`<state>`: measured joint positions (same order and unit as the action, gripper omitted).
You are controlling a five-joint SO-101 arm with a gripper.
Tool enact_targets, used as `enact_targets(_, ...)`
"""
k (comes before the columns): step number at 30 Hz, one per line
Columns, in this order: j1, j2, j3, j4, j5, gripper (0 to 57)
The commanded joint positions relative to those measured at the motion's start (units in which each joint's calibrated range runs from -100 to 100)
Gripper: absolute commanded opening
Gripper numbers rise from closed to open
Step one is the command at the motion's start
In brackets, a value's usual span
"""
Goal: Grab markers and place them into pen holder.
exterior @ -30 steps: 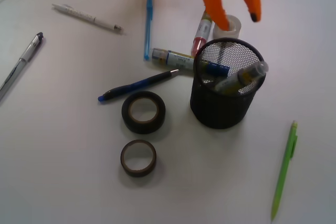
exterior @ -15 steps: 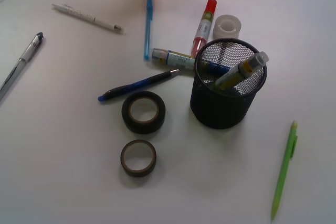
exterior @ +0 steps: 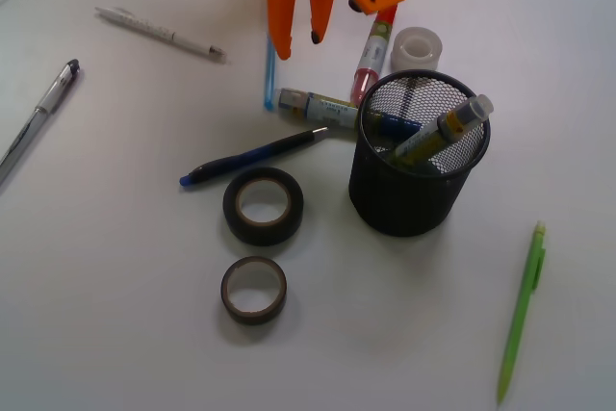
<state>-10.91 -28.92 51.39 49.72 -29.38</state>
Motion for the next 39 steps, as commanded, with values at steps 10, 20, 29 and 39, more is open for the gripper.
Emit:
enact_targets(10, -0.9, 6.5, -9.7, 8.9, 9.7, 19.3)
enact_targets(20, -3.4, 34.7, -39.9, 25.9, 10.7, 19.3)
enact_targets(29, -3.6, 38.4, -43.2, 23.9, 10.7, 19.2)
enact_targets(39, -1.9, 42.8, -40.1, 18.2, 10.7, 19.2)
